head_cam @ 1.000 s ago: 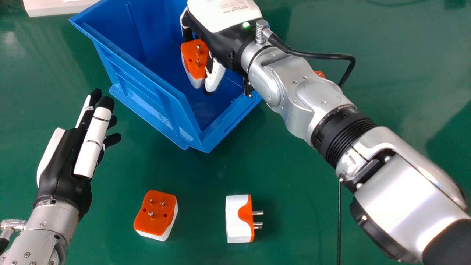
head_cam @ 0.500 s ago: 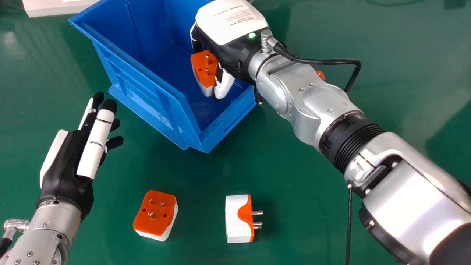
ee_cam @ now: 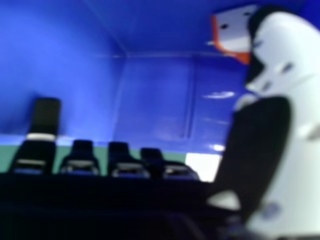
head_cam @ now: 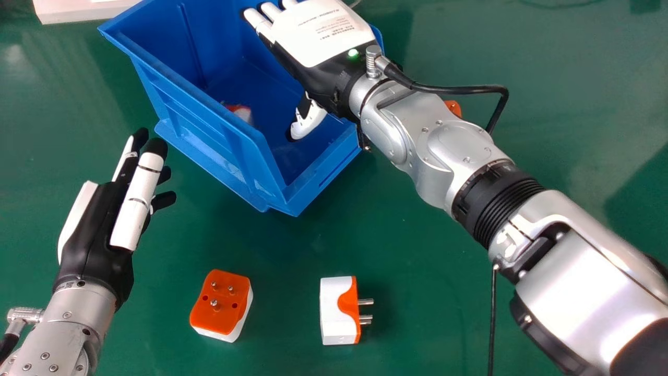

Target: Pick all objects and put in blue box

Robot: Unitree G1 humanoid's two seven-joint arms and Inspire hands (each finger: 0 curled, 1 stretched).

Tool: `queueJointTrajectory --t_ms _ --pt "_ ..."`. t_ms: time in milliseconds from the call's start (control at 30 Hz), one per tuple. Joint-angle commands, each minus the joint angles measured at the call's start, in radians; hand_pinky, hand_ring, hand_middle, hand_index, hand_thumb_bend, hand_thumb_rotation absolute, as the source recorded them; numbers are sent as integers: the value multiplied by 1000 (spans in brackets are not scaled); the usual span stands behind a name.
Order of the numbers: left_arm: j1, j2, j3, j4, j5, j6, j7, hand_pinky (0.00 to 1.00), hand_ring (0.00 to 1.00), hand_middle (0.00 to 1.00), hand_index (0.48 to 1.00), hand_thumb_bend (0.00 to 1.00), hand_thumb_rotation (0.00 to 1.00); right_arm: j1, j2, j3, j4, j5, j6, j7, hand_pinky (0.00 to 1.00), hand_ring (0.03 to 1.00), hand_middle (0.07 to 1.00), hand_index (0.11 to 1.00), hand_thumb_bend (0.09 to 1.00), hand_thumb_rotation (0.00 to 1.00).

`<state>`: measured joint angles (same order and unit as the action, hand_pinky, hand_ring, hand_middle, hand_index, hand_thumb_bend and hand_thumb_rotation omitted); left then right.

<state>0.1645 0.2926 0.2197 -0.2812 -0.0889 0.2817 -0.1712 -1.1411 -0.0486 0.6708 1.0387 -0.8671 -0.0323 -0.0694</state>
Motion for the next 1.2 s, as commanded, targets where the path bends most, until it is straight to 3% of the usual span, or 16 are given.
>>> queueJointTrajectory --t_ms 0,267,467,600,767,800,900,1167 --pt "-16 6 2 -3 5 -18 -1 879 938 964 996 528 1000 -5 -15 -8 -26 4 5 -23 924 1000 1000 996 493 261" --pt "-24 11 5 8 4 -19 -7 880 938 964 996 526 1000 114 -101 -48 -243 25 8 15 920 1000 1000 997 469 250" --pt "-46 19 9 28 3 -15 -11 883 940 966 998 522 1000 313 -221 -107 -579 14 20 32 901 1000 1000 987 408 45" --pt "-58 24 13 40 2 -14 -13 884 941 966 998 521 1000 457 -293 -151 -796 -8 32 28 906 1000 1000 991 357 23" --pt "-83 34 20 73 -1 -18 -18 887 942 967 999 519 1000 640 -356 -219 -1057 -34 63 48 890 988 1000 978 416 7" --pt "-88 35 21 80 -1 -19 -19 889 943 968 1000 518 1000 674 -364 -232 -1105 -36 71 55 881 981 1000 969 497 18" --pt "-93 36 23 84 0 -18 -19 891 944 970 1000 516 1000 790 -387 -274 -1251 -53 98 76 884 982 1000 965 576 30" --pt "-101 38 25 98 4 -26 -19 898 948 972 1000 510 1000 1056 -416 -399 -1519 -99 137 123 958 996 1000 986 582 68"
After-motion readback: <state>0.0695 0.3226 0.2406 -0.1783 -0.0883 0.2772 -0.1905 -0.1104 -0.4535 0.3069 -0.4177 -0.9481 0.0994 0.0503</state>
